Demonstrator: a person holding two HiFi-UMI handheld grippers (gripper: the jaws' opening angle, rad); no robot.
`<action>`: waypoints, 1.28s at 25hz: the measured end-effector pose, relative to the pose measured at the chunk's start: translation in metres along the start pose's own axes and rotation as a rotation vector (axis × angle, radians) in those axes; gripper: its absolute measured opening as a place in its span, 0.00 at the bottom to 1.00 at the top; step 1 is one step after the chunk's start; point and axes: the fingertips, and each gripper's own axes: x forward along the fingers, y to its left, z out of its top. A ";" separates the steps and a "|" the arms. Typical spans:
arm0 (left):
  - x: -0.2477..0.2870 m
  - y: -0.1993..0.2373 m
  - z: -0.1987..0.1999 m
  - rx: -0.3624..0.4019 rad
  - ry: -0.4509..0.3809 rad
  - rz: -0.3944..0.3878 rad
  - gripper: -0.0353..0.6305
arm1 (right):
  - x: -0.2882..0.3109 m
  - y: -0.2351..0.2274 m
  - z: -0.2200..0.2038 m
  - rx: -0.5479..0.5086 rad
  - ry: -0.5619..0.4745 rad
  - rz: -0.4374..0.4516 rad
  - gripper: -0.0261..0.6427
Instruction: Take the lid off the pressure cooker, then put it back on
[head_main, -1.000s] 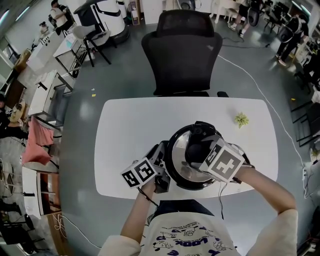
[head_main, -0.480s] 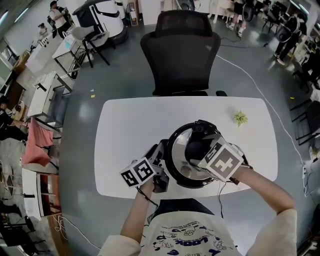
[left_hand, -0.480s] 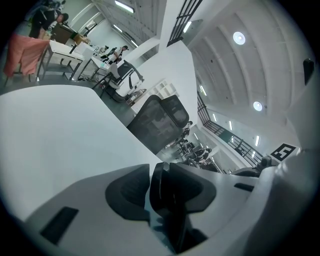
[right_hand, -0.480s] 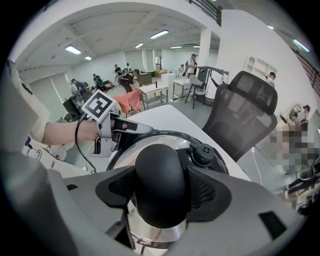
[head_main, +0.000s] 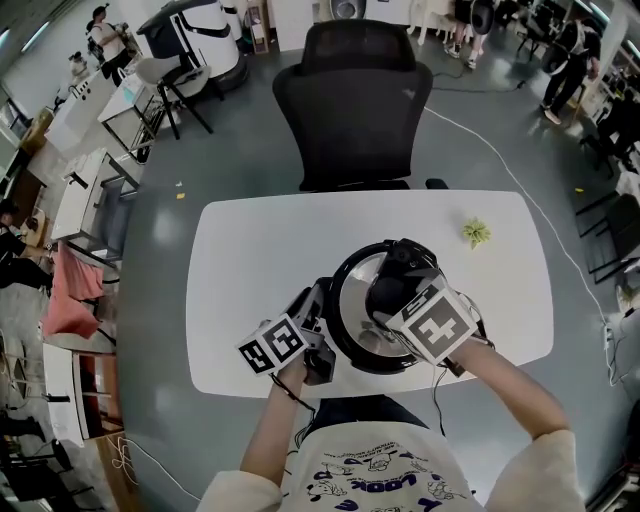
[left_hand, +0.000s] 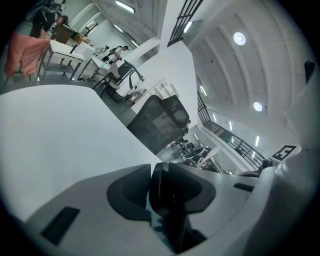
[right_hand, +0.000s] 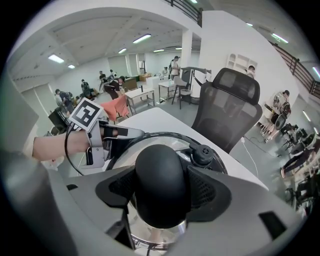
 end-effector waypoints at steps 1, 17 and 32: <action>0.000 0.000 0.000 0.001 0.000 0.001 0.24 | 0.000 -0.001 0.000 0.012 0.000 -0.007 0.52; 0.000 0.000 0.000 0.005 -0.019 0.022 0.24 | 0.001 -0.010 -0.002 0.193 0.004 -0.112 0.52; 0.001 0.000 0.000 0.011 -0.012 0.026 0.24 | 0.004 -0.007 -0.001 0.137 0.024 -0.007 0.52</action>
